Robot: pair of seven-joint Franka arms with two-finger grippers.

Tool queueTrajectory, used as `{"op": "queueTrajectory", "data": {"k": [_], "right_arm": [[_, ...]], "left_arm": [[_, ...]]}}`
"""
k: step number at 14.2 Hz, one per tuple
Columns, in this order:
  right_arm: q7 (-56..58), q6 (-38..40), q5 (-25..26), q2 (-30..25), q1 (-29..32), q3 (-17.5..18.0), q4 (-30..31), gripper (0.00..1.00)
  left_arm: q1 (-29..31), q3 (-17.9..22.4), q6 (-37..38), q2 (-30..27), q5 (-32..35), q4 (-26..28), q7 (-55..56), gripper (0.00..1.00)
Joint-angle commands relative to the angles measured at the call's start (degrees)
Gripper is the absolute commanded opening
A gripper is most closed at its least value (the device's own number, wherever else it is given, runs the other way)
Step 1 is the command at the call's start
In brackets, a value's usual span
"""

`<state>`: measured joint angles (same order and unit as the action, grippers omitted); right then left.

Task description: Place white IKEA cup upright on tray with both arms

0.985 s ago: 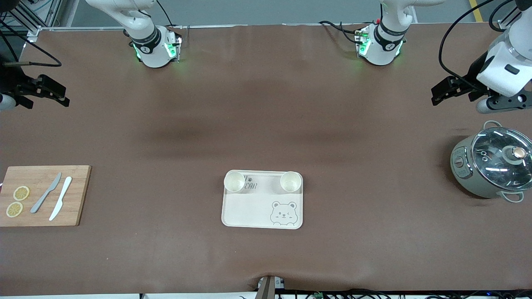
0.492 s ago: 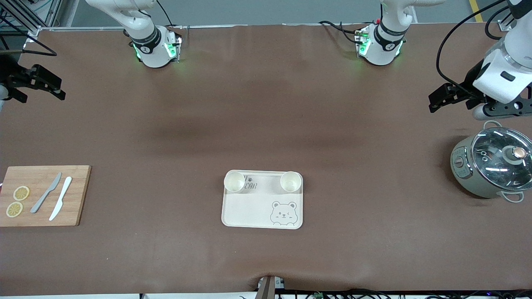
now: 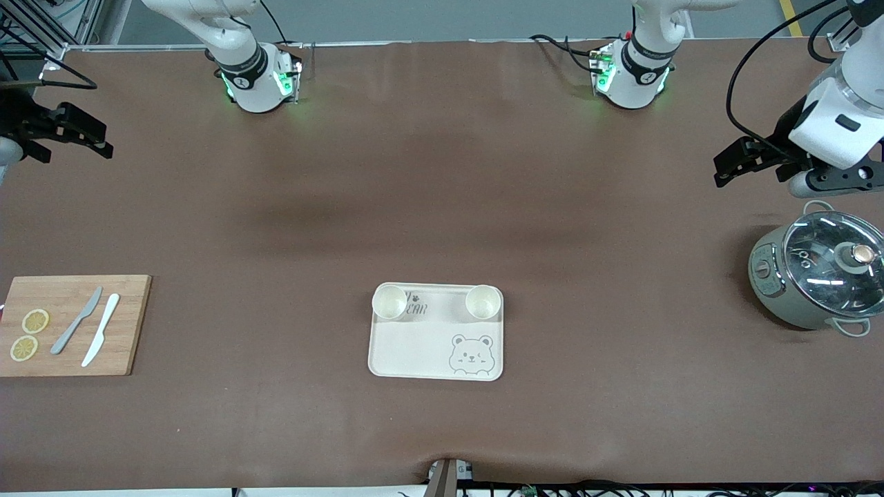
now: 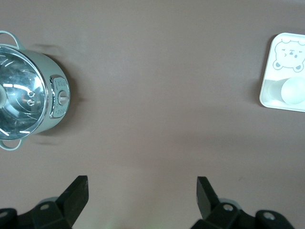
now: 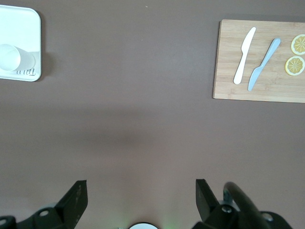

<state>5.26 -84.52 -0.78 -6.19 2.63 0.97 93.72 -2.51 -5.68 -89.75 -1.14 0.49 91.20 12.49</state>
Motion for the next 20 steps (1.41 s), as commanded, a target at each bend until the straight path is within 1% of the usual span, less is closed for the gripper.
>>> {"op": "queueTrajectory", "data": {"k": [1,6,20], "right_arm": [[-0.2,0.5,-0.4,-0.6,-0.1,0.0,0.2,1.0],[-0.2,0.5,-0.3,-0.6,-0.1,0.0,0.1,1.0],[-0.2,0.8,-0.3,-0.4,0.3,-0.2,0.1,1.0]], "left_arm": [[0.2,0.0,0.1,-0.1,-0.4,-1.4,-0.3,1.0],[0.1,0.0,0.4,-0.1,-0.2,-2.2,-0.7,1.0],[0.1,0.0,1.3,-0.4,0.0,-2.3,-0.8,1.0]]}}
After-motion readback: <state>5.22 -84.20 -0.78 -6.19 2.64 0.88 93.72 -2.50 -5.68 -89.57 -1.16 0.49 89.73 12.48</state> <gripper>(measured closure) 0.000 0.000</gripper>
